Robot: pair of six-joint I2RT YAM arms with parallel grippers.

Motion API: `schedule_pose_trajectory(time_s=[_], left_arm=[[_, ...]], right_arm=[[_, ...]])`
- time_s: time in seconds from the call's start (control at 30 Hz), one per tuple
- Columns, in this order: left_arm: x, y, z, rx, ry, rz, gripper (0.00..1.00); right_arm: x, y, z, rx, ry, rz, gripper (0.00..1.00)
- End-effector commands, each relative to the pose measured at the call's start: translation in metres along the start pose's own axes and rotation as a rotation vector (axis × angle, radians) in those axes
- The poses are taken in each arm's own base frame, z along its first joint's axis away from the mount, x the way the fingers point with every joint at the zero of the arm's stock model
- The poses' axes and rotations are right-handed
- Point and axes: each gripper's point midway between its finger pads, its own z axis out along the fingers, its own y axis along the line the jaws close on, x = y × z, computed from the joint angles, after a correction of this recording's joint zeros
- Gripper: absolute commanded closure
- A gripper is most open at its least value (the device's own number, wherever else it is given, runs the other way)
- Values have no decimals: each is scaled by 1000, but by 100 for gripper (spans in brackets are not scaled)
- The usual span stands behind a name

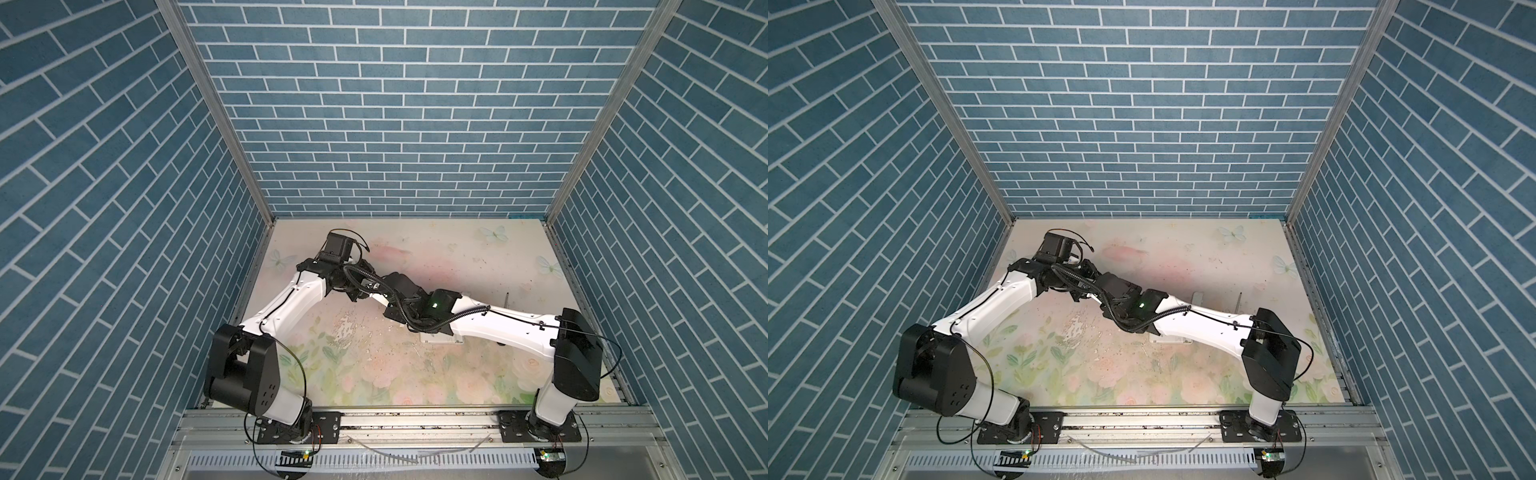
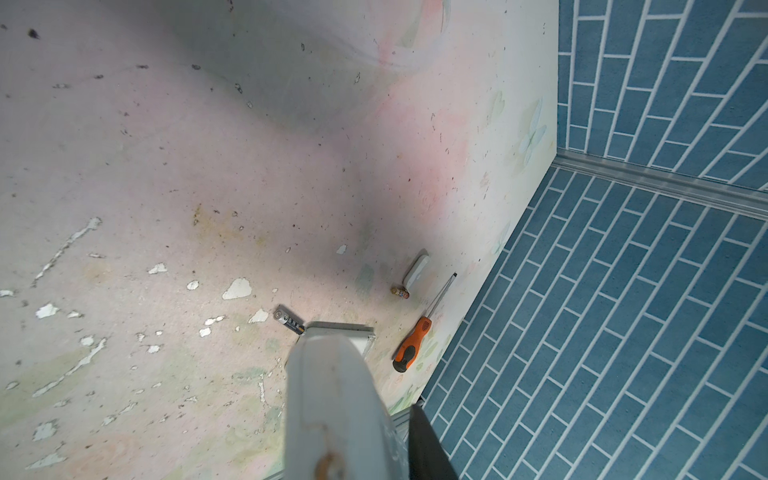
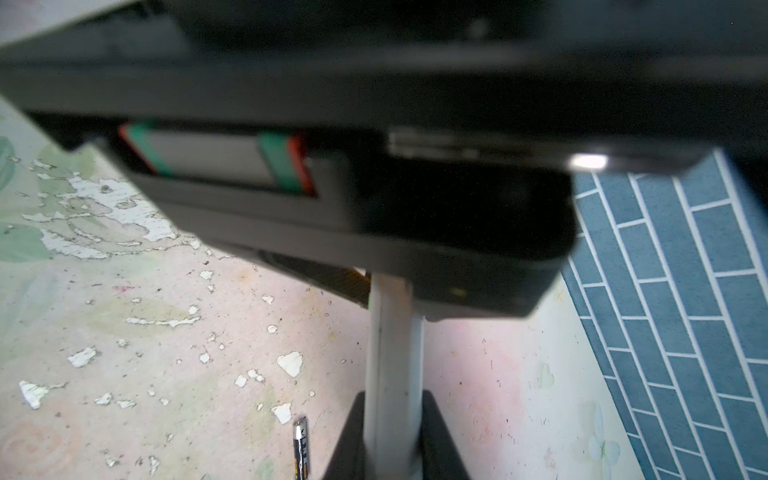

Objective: Unload the batteries from the remote control

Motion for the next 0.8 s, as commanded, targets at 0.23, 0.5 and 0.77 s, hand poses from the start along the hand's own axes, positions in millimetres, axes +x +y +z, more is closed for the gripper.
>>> schedule_pose_trajectory(time_s=[0.23, 0.5, 0.77], left_arm=[[-13, -1, 5, 4, -29, 92, 100], [-18, -11, 0, 34, -35, 102, 100], [-24, -8, 3, 44, -48, 105, 100]], right_arm=[[-19, -23, -24, 65, -97, 95, 76], [-13, -30, -30, 100, -100, 111, 58], [-2, -33, -43, 102, -97, 140, 47]])
